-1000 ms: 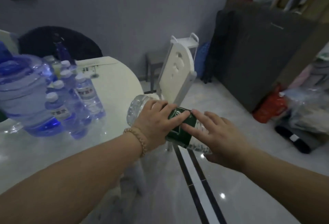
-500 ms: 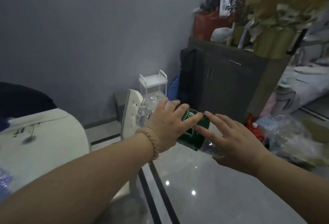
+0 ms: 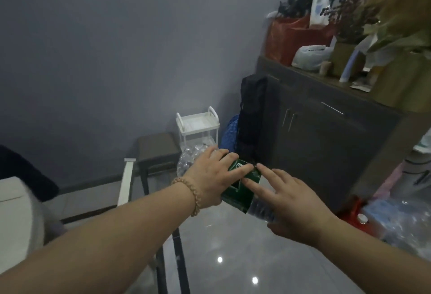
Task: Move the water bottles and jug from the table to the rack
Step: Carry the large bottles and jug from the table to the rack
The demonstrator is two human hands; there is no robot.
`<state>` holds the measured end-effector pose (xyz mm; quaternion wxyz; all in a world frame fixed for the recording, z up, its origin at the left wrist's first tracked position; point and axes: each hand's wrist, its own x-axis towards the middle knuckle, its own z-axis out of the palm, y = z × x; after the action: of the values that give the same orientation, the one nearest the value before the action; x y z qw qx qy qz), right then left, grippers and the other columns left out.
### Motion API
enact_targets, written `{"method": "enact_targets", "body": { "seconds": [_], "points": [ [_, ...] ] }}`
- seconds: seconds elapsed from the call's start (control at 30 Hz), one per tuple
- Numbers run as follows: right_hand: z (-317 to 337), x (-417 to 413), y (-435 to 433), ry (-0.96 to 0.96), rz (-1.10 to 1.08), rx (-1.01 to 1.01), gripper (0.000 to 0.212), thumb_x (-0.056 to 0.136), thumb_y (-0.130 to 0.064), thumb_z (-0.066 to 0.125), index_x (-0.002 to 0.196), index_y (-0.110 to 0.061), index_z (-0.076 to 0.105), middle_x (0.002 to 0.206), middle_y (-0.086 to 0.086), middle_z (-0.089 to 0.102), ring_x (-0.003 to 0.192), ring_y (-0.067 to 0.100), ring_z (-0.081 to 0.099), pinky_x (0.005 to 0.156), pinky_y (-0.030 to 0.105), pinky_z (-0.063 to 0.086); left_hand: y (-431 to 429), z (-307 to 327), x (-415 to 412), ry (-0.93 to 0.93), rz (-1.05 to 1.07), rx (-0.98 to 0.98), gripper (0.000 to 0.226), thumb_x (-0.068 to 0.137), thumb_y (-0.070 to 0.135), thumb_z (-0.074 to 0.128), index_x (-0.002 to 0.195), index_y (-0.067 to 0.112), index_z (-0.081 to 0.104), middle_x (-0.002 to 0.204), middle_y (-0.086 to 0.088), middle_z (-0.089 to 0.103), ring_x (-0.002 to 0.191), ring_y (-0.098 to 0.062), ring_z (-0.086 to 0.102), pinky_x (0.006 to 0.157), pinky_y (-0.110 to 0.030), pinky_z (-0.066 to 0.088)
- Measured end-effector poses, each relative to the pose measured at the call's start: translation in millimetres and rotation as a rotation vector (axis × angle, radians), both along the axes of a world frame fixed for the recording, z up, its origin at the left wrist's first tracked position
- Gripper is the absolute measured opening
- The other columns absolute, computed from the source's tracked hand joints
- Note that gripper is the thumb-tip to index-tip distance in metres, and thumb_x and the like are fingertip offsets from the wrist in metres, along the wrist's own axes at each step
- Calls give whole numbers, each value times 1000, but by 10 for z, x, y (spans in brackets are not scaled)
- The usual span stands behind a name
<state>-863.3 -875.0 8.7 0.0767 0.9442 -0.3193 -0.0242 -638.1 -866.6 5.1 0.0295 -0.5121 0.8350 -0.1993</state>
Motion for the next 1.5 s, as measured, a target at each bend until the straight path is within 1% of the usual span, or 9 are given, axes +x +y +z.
{"method": "enact_targets", "body": {
  "seconds": [0.27, 0.43, 0.63, 0.73, 0.83, 1.0, 1.3, 1.4, 1.5],
  "points": [
    [-268, 343, -1680, 6, 161, 104, 111, 83, -46, 63, 128, -48, -39, 157, 3, -15, 141, 32, 7, 111, 44, 21, -1329, -330, 294, 56, 168, 127, 98, 69, 41, 77, 141, 33, 10, 143, -8, 34, 129, -29, 32, 107, -49, 30],
    [-553, 902, -2653, -22, 183, 166, 115, 78, -44, 66, 131, -48, -36, 158, 6, -7, 138, 32, 17, 108, 44, 30, -2260, -575, 850, 20, 196, 189, 101, 68, 40, 78, 143, 34, 10, 143, -9, 34, 129, -30, 32, 109, -52, 27],
    [-828, 1637, -3959, -23, 52, 272, 114, 59, -46, 75, 147, -40, 2, 153, 10, 24, 124, 32, 42, 89, 42, 48, -3722, -786, 1592, -24, 131, 252, 103, 65, 45, 80, 143, 32, 13, 138, -9, 39, 125, -29, 37, 107, -51, 29],
    [-867, 1879, -4480, -44, -1, 277, 106, 64, -45, 71, 146, -40, 3, 155, 7, 17, 127, 31, 37, 92, 43, 46, -4388, -706, 1811, -53, 62, 269, 106, 62, 47, 81, 142, 30, 14, 138, -10, 38, 125, -30, 36, 108, -50, 27],
    [-920, 2055, -4963, -86, -115, 313, 109, 51, -41, 77, 144, -36, 21, 148, 10, 34, 116, 33, 49, 79, 44, 53, -5024, -697, 1971, -78, 10, 299, 106, 64, 46, 80, 142, 31, 11, 142, -11, 34, 129, -31, 32, 111, -51, 23],
    [-1217, 2353, -5826, -111, -164, 353, 115, 37, -39, 81, 141, -33, 32, 139, 12, 46, 108, 35, 56, 72, 44, 56, -6011, -1019, 2281, -77, -46, 315, 99, 66, 35, 80, 140, 31, 14, 141, -10, 37, 128, -30, 35, 110, -50, 25],
    [-1812, 3077, -7012, -79, -241, 455, 119, 31, -39, 83, 140, -32, 36, 137, 15, 47, 104, 38, 57, 72, 47, 55, -7296, -1717, 2954, -26, -41, 429, 90, 75, 21, 73, 144, 29, 16, 144, -10, 34, 133, -33, 28, 113, -51, 16],
    [-1999, 3341, -7255, -74, -294, 487, 125, 26, -41, 85, 141, -32, 36, 136, 16, 48, 103, 38, 58, 66, 46, 56, -7655, -1937, 3186, -21, -103, 455, 94, 72, 21, 77, 141, 31, 15, 144, -9, 36, 133, -32, 30, 112, -50, 19],
    [-2216, 3602, -7434, -109, -372, 536, 130, 28, -40, 86, 144, -33, 28, 137, 16, 46, 106, 38, 56, 71, 47, 55, -7967, -2183, 3397, -30, -156, 488, 92, 73, 20, 77, 144, 30, 19, 146, -9, 32, 135, -32, 27, 113, -50, 16]
  ]
}}
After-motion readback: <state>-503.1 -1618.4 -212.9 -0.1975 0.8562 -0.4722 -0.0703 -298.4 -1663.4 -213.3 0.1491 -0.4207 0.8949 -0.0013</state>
